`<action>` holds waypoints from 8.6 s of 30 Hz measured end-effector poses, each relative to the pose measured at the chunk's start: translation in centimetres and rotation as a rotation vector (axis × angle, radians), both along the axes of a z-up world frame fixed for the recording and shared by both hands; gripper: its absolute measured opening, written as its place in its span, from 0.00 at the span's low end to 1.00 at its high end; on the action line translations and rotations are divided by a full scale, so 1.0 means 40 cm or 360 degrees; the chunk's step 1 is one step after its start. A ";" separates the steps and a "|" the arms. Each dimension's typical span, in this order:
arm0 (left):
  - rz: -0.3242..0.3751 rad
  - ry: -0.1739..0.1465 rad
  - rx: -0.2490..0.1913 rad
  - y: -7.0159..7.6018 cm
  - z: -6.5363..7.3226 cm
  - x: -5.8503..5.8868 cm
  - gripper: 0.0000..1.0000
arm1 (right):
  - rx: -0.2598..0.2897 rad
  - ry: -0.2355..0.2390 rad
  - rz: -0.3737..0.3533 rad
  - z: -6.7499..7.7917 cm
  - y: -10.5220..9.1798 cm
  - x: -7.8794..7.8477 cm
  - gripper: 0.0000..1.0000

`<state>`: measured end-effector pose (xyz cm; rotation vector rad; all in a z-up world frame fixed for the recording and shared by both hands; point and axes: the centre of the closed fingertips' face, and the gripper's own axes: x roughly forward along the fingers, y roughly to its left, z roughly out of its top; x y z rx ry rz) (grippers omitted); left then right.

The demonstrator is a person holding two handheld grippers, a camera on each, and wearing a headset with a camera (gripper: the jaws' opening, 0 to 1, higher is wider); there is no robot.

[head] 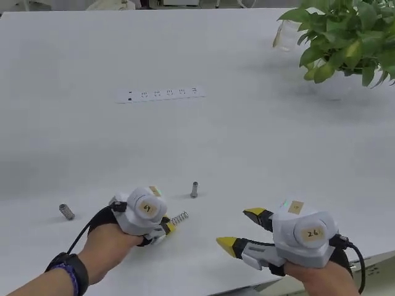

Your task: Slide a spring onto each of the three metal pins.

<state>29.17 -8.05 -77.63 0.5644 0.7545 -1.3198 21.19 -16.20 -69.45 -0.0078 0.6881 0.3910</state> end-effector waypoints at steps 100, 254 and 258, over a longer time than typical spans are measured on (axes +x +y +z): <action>-0.0577 -0.0328 -0.0153 0.062 0.252 -0.228 0.02 | 0.0452 0.0023 0.0589 0.087 0.265 -0.041 0.14; 0.0930 -0.0138 -0.0359 0.526 0.294 -0.022 0.53 | -0.0560 0.0351 0.1117 -0.083 0.045 0.312 0.09; 0.0935 -0.0137 -0.0358 0.530 0.293 -0.020 0.53 | -0.0561 0.0360 0.1128 -0.089 0.049 0.317 0.09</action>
